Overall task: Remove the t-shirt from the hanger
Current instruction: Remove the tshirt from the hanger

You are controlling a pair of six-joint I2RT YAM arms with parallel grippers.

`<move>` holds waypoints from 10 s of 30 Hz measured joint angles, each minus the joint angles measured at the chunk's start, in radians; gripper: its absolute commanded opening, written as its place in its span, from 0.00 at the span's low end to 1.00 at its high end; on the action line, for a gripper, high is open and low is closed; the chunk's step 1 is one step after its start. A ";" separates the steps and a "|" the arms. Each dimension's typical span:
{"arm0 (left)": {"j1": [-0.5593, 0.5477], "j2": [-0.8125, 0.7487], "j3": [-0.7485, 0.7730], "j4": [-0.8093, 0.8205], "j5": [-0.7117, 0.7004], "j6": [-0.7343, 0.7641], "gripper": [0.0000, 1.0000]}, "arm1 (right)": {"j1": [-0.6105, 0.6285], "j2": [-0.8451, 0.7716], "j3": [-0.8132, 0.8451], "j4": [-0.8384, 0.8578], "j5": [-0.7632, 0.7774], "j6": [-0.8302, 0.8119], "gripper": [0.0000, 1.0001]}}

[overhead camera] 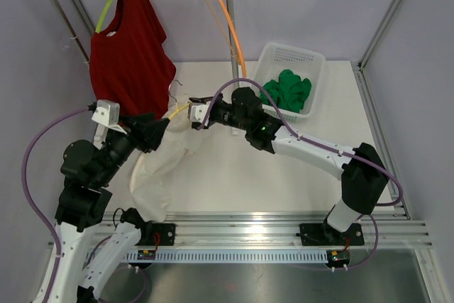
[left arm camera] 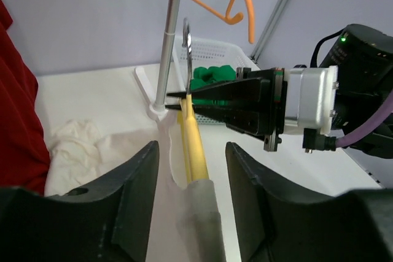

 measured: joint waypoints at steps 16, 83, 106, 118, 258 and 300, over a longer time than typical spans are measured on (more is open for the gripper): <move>0.000 0.037 0.004 0.033 -0.024 0.007 0.75 | 0.053 -0.039 -0.037 -0.047 0.030 0.009 0.00; -0.008 0.188 0.042 -0.055 -0.019 0.079 0.28 | 0.135 0.005 -0.070 0.079 0.217 -0.309 0.00; -0.016 0.180 0.042 -0.070 -0.014 0.084 0.00 | 0.138 -0.026 -0.061 0.045 0.213 -0.235 0.91; -0.016 0.140 0.041 -0.067 -0.014 0.083 0.00 | 0.139 -0.186 -0.005 -0.045 0.214 0.057 1.00; -0.016 0.047 -0.051 0.108 0.017 0.042 0.00 | 0.040 -0.116 0.054 -0.241 0.393 0.784 0.70; -0.013 0.043 -0.057 0.164 0.222 0.039 0.00 | -0.076 -0.295 -0.134 -0.269 0.545 0.863 0.00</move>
